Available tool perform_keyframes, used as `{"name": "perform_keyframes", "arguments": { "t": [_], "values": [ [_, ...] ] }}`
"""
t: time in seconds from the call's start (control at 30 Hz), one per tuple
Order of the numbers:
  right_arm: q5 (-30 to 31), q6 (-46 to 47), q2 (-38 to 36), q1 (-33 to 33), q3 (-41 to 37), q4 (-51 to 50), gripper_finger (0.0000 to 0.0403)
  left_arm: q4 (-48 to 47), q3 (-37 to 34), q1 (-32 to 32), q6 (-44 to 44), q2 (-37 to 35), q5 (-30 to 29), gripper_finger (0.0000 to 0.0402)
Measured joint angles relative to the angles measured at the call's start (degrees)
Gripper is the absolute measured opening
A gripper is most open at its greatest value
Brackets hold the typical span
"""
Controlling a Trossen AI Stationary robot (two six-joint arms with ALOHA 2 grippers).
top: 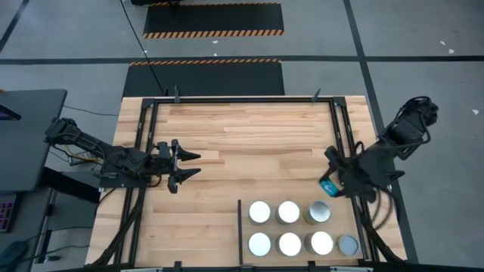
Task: Pick and place cans onto a shelf
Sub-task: Put the canned tuna on the shelf
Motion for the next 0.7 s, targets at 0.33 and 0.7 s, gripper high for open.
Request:
{"name": "perform_keyframes", "arguments": {
  "t": [0.33,0.7],
  "values": [
    [-2.1,1.7,0.2,13.3,0.0,-6.6,0.0275,0.0,0.0,0.0,0.0,0.0,0.0,0.0256],
    [-2.5,6.0,9.9,21.7,0.0,-10.4,0.0275,0.0,0.0,0.0,0.0,0.0,0.0,0.0256]
  ]
}}
